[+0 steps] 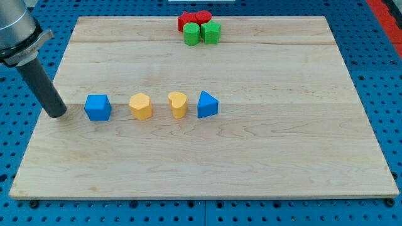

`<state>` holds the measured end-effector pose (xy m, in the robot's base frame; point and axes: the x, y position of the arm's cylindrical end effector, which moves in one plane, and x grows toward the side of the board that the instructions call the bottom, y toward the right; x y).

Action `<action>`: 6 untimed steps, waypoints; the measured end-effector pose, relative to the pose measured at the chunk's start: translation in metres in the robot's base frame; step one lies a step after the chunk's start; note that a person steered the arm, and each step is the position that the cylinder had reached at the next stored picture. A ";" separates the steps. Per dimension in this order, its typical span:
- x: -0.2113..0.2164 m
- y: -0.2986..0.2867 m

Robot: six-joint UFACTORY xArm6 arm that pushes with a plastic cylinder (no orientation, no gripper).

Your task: Point your arm at the blue cube

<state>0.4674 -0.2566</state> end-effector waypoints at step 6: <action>-0.005 0.036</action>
